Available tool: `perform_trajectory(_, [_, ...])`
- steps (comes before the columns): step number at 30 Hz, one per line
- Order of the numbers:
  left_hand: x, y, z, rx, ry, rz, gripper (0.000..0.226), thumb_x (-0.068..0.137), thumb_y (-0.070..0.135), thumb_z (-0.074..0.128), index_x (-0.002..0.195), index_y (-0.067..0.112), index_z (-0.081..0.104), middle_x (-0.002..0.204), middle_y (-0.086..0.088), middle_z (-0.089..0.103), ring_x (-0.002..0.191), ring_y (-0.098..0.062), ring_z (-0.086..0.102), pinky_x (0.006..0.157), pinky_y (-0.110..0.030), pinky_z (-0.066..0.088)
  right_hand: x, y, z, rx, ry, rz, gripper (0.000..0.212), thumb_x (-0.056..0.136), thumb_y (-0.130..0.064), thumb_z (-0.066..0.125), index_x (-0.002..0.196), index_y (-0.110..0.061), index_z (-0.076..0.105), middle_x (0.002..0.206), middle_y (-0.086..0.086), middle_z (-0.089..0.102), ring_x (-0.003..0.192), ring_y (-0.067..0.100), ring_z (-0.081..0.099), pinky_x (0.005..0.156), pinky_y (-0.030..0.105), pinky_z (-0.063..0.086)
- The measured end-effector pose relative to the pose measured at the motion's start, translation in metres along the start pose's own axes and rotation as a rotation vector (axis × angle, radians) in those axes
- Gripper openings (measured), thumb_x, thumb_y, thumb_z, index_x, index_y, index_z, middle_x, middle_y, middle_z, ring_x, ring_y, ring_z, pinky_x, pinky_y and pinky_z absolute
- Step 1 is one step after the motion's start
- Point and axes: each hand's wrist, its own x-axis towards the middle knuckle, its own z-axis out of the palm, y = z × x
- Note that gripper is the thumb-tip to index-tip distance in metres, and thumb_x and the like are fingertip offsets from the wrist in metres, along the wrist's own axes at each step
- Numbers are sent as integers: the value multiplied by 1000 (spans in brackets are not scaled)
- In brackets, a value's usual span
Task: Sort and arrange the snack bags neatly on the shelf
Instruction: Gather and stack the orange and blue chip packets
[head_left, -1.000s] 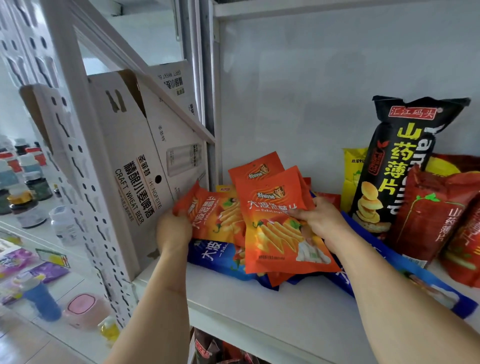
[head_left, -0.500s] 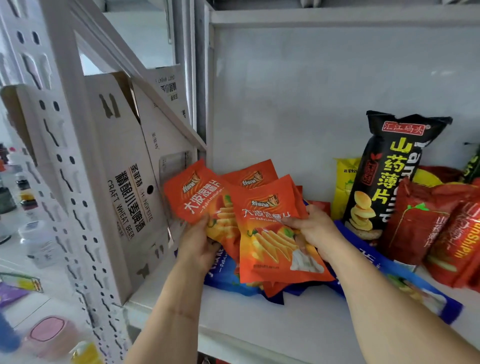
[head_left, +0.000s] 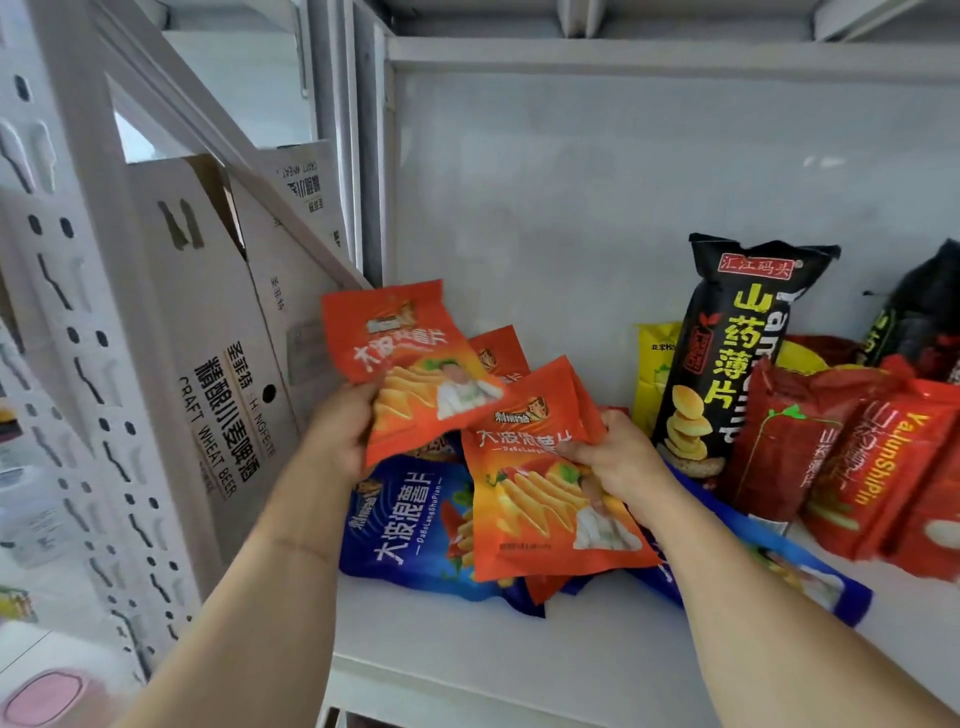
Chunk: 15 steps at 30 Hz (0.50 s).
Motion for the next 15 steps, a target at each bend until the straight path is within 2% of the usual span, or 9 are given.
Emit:
perform_trajectory(2, [-6,-13,17,198,25,66,17,100,23,58,113,15,65,97,-13,76,73,-24,75,59,-36,61,0,-1,2,32,-6,-5,18,92,-14,69,98,0,60,62,13,66,30,22,49,33,26,39])
perform_trajectory(3, [-9,-20,23,291,61,104,13,101,22,56,110,16,65,97,-12,76,73,-24,75,63,-37,61,-1,-2,3,43,11,-1,17,94,-22,67,97,-6,61,73,14,70,37,20,56,39,29,44])
perform_trajectory(5, [-15,-35,32,394,99,154,15,103,26,54,111,19,64,99,-9,76,77,-25,75,67,-37,61,-1,-3,4,-14,97,25,26,96,-41,61,101,-16,63,100,10,73,72,17,68,65,36,52])
perform_trajectory(6, [-17,-40,32,427,110,180,17,103,28,53,114,20,63,99,-7,75,78,-23,75,65,-34,59,-2,-5,3,-50,133,42,35,96,-50,57,109,-18,62,109,5,70,90,18,67,75,35,49])
perform_trajectory(8, [-21,-50,33,482,127,211,23,104,32,51,121,20,61,100,-3,72,82,-20,72,62,-29,54,-5,-7,2,-26,134,45,49,91,-62,53,120,-24,61,116,-3,67,107,18,62,81,32,45])
perform_trajectory(10, [-25,-58,37,511,103,214,25,103,33,52,121,19,61,99,0,71,85,-18,69,63,-28,52,-9,-10,4,49,85,37,54,80,-71,62,115,-31,64,118,-6,68,110,17,62,88,33,49])
perform_trajectory(12, [-33,-65,47,508,57,216,19,102,33,54,114,21,63,95,3,70,84,-15,68,62,-26,51,-11,-12,4,113,42,55,44,73,-64,74,103,-32,65,115,-6,69,108,17,64,94,36,51])
perform_trajectory(15, [-36,-71,55,507,50,188,16,100,34,59,109,23,67,96,1,72,85,-17,69,65,-27,54,-15,-16,-1,108,-49,111,36,73,-44,84,101,-26,69,95,-6,76,89,11,69,72,26,53])
